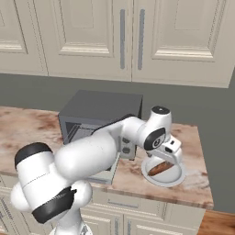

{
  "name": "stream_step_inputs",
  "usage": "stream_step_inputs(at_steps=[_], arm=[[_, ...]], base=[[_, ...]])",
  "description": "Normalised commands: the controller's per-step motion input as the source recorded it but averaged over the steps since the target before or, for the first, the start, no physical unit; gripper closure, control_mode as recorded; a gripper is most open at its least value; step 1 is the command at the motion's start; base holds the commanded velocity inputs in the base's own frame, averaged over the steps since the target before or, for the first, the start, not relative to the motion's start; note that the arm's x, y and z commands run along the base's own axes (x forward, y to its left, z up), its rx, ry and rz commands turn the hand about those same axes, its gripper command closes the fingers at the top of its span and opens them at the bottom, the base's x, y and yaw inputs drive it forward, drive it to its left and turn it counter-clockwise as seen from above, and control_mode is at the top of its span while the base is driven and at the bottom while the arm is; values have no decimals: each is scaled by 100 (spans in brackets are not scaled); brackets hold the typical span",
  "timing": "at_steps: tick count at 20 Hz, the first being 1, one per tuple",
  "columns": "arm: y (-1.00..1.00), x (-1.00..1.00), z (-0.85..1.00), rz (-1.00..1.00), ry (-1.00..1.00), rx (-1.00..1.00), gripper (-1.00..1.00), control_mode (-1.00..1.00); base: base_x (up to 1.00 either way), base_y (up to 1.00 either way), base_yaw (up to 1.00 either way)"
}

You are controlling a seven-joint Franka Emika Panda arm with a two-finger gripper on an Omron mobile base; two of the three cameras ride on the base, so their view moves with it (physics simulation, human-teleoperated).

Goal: Pull the toaster oven rack outwards. Pick up the baguette from the plate and place it on the toaster oven rack. Close the toaster oven door fully and set the temperature to the lowest setting.

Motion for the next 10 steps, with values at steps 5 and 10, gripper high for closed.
stream_step_inputs(at_steps=[5, 10], arm=[[-7, 38, -19, 7, 1, 0, -100, -100], [-11, 18, -27, 1, 0, 0, -100, -100]], base=[[0, 0, 0], [0, 0, 0]])
